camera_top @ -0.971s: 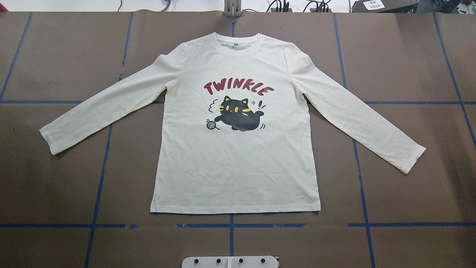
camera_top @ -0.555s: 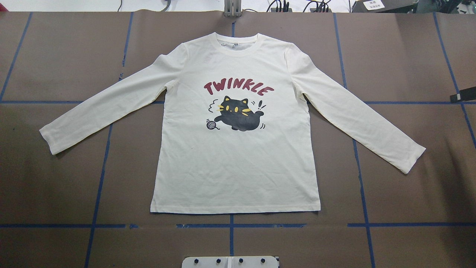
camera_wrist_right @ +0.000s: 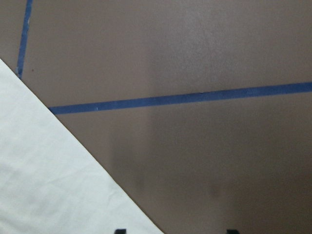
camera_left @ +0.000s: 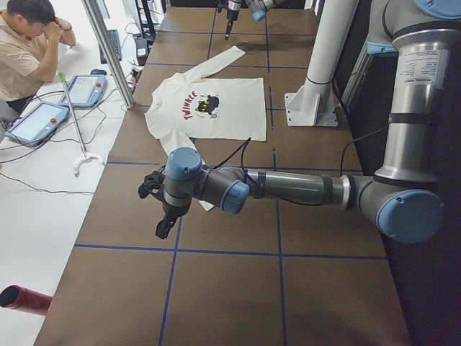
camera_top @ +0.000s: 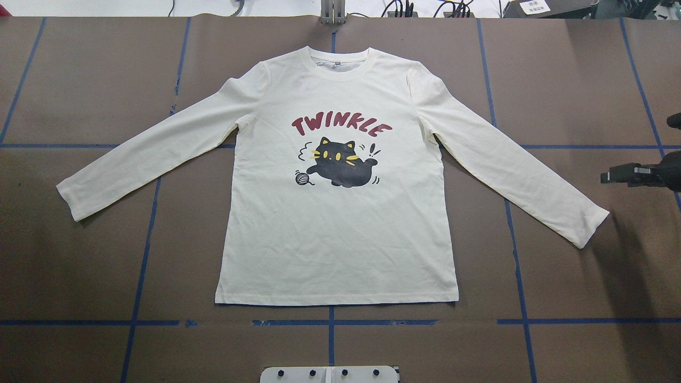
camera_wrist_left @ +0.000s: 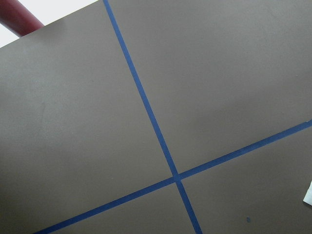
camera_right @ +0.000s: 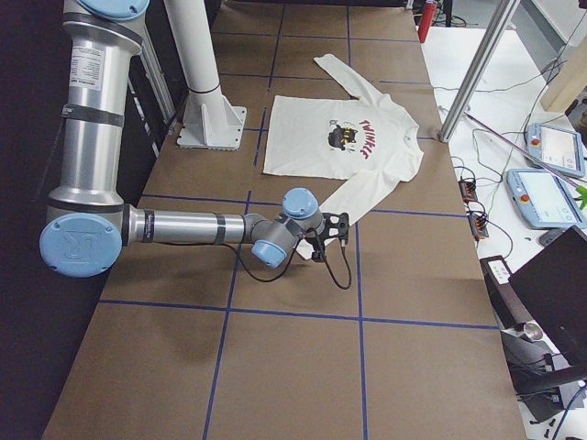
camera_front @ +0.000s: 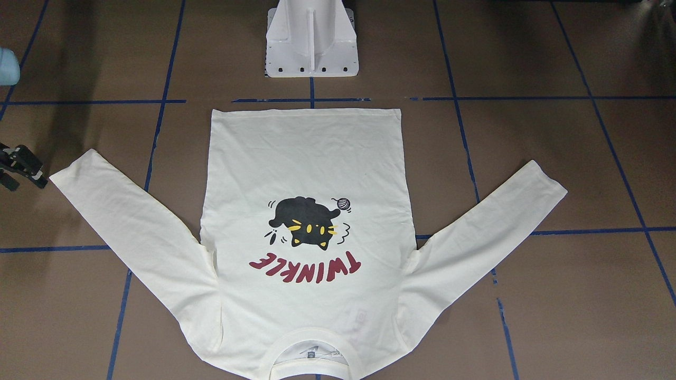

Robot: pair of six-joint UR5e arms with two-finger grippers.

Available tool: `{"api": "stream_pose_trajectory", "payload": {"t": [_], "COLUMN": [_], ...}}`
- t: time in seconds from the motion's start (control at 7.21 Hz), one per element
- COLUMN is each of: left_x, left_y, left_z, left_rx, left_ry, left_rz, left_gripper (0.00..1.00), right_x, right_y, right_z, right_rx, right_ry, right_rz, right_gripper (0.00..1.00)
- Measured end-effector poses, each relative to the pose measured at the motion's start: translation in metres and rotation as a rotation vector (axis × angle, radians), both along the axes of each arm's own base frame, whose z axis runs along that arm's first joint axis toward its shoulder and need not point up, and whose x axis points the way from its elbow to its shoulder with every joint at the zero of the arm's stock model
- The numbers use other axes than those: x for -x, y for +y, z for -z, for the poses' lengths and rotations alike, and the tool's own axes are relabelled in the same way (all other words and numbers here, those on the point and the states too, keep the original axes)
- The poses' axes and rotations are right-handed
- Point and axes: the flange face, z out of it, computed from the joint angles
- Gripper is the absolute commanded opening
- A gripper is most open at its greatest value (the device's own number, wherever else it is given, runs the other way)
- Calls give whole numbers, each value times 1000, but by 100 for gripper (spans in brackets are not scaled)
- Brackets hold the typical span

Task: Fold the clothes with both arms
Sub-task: 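Move the right gripper to the cuff of the sleeve nearest it and grasp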

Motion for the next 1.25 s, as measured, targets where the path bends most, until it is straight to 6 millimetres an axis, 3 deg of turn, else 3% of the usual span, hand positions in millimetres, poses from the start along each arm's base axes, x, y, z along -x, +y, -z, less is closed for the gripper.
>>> {"api": "stream_pose_trajectory", "payload": {"t": [0.69,0.83,0.97,1.25], "left_x": [0,0,0,0], "left_y": [0,0,0,0], "left_z": [0,0,0,0], "left_rx": [0,0,-1,-1], "left_ry": [0,0,0,0], "left_rz": [1,0,0,0], "left_gripper": [100,100,100,100], "right_x": [32,35,36,37], "right_y": [27,31,33,33], "right_z": [-22,-27,-29,-29], "right_rx": [23,27,29,33], "right_ry": [64,76,82,79], "right_rz": [53,57,60,56], "right_gripper": [61,49,31,15]}}
